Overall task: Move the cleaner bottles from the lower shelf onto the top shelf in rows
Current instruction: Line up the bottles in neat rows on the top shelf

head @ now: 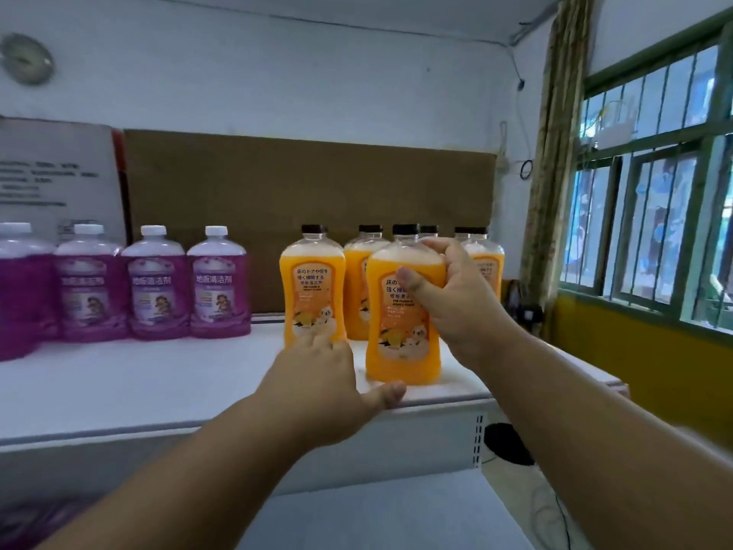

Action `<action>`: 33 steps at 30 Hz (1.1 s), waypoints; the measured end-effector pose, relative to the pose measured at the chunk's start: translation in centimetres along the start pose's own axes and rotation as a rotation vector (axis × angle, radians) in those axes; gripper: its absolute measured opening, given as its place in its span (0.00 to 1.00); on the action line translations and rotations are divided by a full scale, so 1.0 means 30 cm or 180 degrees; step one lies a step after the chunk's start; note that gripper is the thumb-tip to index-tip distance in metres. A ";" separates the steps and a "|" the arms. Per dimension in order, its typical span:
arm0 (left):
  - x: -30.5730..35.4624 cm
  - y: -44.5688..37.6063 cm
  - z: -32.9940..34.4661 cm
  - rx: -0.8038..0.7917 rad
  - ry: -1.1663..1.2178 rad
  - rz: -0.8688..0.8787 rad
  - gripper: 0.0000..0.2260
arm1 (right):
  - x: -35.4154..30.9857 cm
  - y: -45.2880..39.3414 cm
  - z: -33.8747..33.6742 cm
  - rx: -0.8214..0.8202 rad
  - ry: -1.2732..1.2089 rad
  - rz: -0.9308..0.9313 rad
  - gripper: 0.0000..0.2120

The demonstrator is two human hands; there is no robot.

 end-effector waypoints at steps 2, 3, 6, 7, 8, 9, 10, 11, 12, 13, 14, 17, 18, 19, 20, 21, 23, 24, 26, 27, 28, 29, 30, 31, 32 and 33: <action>-0.003 0.006 0.003 -0.0020 -0.0024 -0.0174 0.55 | 0.023 -0.017 -0.002 -0.0086 -0.0044 0.0027 0.32; -0.002 0.006 0.003 -0.0020 -0.0020 -0.0243 0.53 | 0.034 -0.021 -0.005 -0.0141 0.0008 0.0028 0.34; 0.000 0.007 0.006 -0.0056 0.0008 -0.0330 0.51 | 0.070 -0.007 -0.013 -0.0277 0.0743 -0.0027 0.45; 0.001 0.007 0.007 -0.0051 0.0011 -0.0321 0.50 | 0.085 0.000 -0.015 -0.0283 0.1011 -0.0055 0.50; 0.002 0.007 0.006 -0.0047 0.0012 -0.0302 0.51 | 0.098 0.004 -0.017 -0.0272 0.1206 -0.0066 0.54; 0.004 0.008 0.008 -0.0051 0.0012 -0.0288 0.51 | 0.108 0.005 -0.018 -0.0250 0.1334 -0.0053 0.56; 0.006 0.007 0.008 -0.0055 -0.0003 -0.0270 0.51 | 0.115 -0.002 -0.022 -0.0183 0.1432 -0.0042 0.56; 0.007 0.006 0.008 -0.0053 -0.0017 -0.0264 0.52 | 0.119 -0.016 -0.023 -0.0097 0.1536 -0.0040 0.54; 0.008 0.007 0.008 -0.0036 -0.0020 -0.0270 0.52 | 0.122 -0.032 -0.020 -0.0024 0.1658 -0.0047 0.51; 0.008 0.006 0.008 -0.0015 -0.0030 -0.0269 0.52 | 0.124 -0.048 -0.013 0.0039 0.1790 -0.0044 0.46; 0.007 0.006 0.010 0.0001 -0.0052 -0.0260 0.52 | 0.127 -0.063 -0.005 0.0092 0.1907 -0.0015 0.41; 0.003 -0.003 0.015 0.0010 -0.0118 -0.0254 0.53 | 0.139 -0.106 0.015 0.0163 0.2122 0.0101 0.37; 0.001 -0.007 0.014 0.0016 -0.0129 -0.0260 0.54 | 0.139 -0.115 0.017 0.0193 0.2185 0.0120 0.37; 0.000 -0.010 0.015 0.0018 -0.0139 -0.0258 0.54 | 0.137 -0.120 0.018 0.0243 0.2254 0.0117 0.38; -0.001 -0.011 0.017 0.0019 -0.0143 -0.0247 0.54 | 0.136 -0.123 0.018 0.0295 0.2324 0.0095 0.38; -0.002 -0.013 0.020 0.0019 -0.0141 -0.0228 0.54 | 0.137 -0.125 0.019 0.0322 0.2374 0.0068 0.38; -0.005 -0.015 0.024 0.0021 -0.0124 -0.0204 0.54 | 0.146 -0.127 0.025 0.0296 0.2342 0.0051 0.38; -0.006 -0.015 0.025 0.0024 -0.0118 -0.0203 0.54 | 0.150 -0.128 0.029 0.0285 0.2299 0.0054 0.37; -0.005 -0.016 0.026 0.0039 -0.0117 -0.0204 0.54 | 0.154 -0.127 0.037 0.0306 0.2269 0.0040 0.37; -0.005 -0.016 0.025 0.0040 -0.0114 -0.0203 0.54 | 0.156 -0.126 0.042 0.0320 0.2270 0.0039 0.37; -0.005 -0.018 0.024 0.0031 -0.0112 -0.0201 0.54 | 0.157 -0.126 0.047 0.0330 0.2271 0.0049 0.36; -0.005 -0.018 0.024 0.0021 -0.0111 -0.0200 0.55 | 0.159 -0.126 0.051 0.0334 0.2268 0.0067 0.36; -0.005 -0.018 0.025 0.0019 -0.0110 -0.0199 0.55 | 0.160 -0.127 0.054 0.0343 0.2261 0.0087 0.35; -0.004 -0.020 0.026 0.0022 -0.0105 -0.0198 0.55 | 0.161 -0.127 0.054 0.0363 0.2253 0.0108 0.35; -0.004 -0.021 0.027 0.0030 -0.0094 -0.0201 0.55 | 0.161 -0.127 0.054 0.0390 0.2257 0.0126 0.35; -0.005 -0.023 0.027 0.0040 -0.0078 -0.0206 0.55 | 0.161 -0.128 0.056 0.0413 0.2277 0.0140 0.35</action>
Point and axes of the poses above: each hand's wrist, its own y-axis away from the middle knuckle, its own z-axis out of the palm, x = y × z, the point moved 4 cm from there along -y, towards the middle knuckle, and after that the axes turned 9 degrees about -x, right-handed, at the moved point
